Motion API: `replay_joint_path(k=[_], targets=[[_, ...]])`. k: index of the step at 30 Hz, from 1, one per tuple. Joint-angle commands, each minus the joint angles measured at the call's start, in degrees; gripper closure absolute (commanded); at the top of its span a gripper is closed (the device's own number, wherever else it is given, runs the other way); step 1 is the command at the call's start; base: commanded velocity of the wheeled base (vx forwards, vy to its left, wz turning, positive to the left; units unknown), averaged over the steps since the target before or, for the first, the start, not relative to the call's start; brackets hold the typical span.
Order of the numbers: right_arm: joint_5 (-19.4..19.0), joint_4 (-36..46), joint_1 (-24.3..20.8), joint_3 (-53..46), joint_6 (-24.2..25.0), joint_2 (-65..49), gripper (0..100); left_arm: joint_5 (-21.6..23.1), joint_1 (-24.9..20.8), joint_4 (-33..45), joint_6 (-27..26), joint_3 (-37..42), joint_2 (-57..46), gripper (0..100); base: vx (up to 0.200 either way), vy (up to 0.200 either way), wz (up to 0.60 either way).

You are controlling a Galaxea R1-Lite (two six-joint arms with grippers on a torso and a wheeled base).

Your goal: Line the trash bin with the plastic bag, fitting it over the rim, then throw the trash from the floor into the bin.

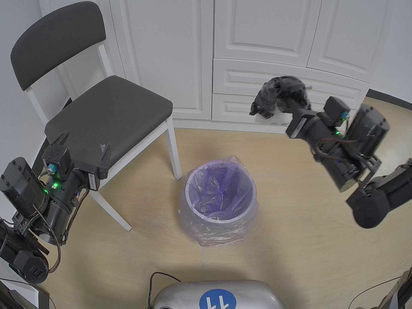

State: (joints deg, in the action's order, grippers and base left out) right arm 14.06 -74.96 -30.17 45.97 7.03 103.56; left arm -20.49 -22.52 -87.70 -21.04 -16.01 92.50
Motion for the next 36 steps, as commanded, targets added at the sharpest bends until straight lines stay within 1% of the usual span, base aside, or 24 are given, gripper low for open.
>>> replay_joint_path(k=[1, 2, 5, 14, 17, 21, 31, 36], targets=[[0.09, -6.16, -3.67, 5.80, 5.80, 17.82, 100, 0.01, 0.02, -0.02, -0.05, -0.25, -1.62, 0, 0.000, 0.000, 0.00], [0.18, -5.64, -4.37, 6.59, 8.08, 18.70, 100, 0.01, 0.02, -0.02, -0.05, -0.34, -1.62, 0, 0.000, 0.000, 0.00], [0.09, -5.46, -4.90, 7.55, 10.98, 21.42, 100, 0.01, 0.10, 0.07, -0.05, -0.43, -1.45, 0, 0.000, 0.000, 0.00], [0.09, -5.64, -4.90, 9.84, 11.51, 29.33, 100, 0.10, 0.28, 0.07, -0.05, -0.61, -1.54, 0, 0.000, 0.000, 0.00], [0.09, -5.55, -4.90, 11.07, 13.27, 31.88, 100, 0.10, 0.28, 0.07, -0.05, -0.61, -1.45, 0, 0.000, 0.000, 0.00], [0.09, -5.37, -4.90, 11.69, 15.47, 34.17, 100, 0.10, 0.28, 0.07, -0.05, -0.61, -1.36, 0, 0.000, 0.000, 0.00], [0.01, -5.37, -5.42, 13.18, 16.08, 38.65, 100, 0.10, 0.28, 0.07, -0.14, -0.61, -1.36, 0, 0.000, 0.000, 0.00], [-0.08, -5.37, -5.51, 13.97, 17.22, 40.32, 100, 0.10, 0.28, 0.07, -0.14, -0.61, -1.45, 0, 0.000, 0.000, 0.00]])
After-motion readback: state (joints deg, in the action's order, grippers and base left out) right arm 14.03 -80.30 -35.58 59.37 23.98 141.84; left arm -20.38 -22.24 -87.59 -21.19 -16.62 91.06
